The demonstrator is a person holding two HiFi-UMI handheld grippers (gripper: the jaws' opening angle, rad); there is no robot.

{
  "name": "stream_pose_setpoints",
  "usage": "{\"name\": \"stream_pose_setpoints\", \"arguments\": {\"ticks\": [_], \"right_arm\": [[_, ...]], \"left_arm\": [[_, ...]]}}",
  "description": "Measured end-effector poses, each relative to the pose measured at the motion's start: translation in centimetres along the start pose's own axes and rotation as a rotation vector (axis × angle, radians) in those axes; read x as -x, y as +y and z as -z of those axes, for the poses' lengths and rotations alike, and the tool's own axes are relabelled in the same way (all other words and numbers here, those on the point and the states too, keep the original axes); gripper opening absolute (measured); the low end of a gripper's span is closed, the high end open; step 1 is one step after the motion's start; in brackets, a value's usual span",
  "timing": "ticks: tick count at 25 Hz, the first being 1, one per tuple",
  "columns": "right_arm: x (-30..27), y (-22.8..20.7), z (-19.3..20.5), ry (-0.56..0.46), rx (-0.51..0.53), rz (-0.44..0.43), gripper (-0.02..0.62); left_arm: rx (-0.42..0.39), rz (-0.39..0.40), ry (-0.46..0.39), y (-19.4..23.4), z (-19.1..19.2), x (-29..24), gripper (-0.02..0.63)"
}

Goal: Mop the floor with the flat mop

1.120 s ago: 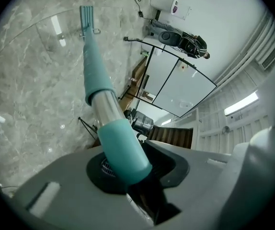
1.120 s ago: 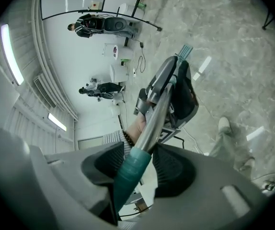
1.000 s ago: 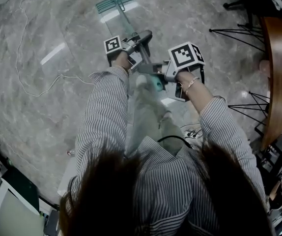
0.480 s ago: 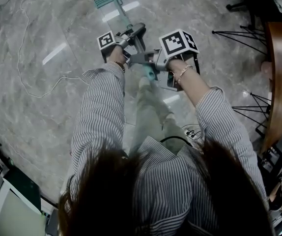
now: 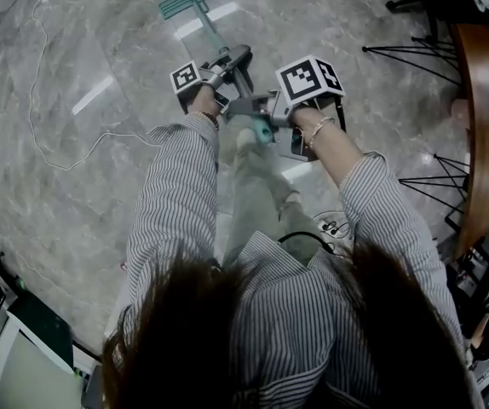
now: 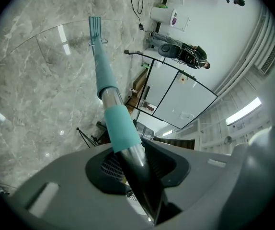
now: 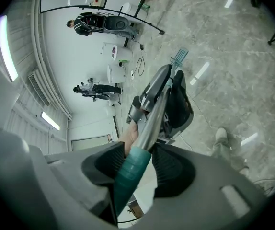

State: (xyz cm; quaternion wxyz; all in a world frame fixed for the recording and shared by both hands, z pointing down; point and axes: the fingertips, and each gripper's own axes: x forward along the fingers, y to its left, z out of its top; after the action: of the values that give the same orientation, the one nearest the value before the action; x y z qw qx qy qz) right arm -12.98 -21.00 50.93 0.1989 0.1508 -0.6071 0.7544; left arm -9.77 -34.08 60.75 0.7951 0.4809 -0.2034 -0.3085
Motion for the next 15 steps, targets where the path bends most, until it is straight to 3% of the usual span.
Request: {"name": "stream_pose_setpoints", "arguments": {"ticks": [7, 15], "right_arm": [[-0.1, -0.3, 0.5, 0.018, -0.001, 0.012, 0.183], [3.0, -5.3, 10.0, 0.033, 0.015, 0.031, 0.178]], "left_arm": [[0.021, 0.003, -0.005, 0.5, 0.3, 0.3, 0.098], [0.025, 0.009, 0.005, 5.8, 9.5, 3.2, 0.087]]}}
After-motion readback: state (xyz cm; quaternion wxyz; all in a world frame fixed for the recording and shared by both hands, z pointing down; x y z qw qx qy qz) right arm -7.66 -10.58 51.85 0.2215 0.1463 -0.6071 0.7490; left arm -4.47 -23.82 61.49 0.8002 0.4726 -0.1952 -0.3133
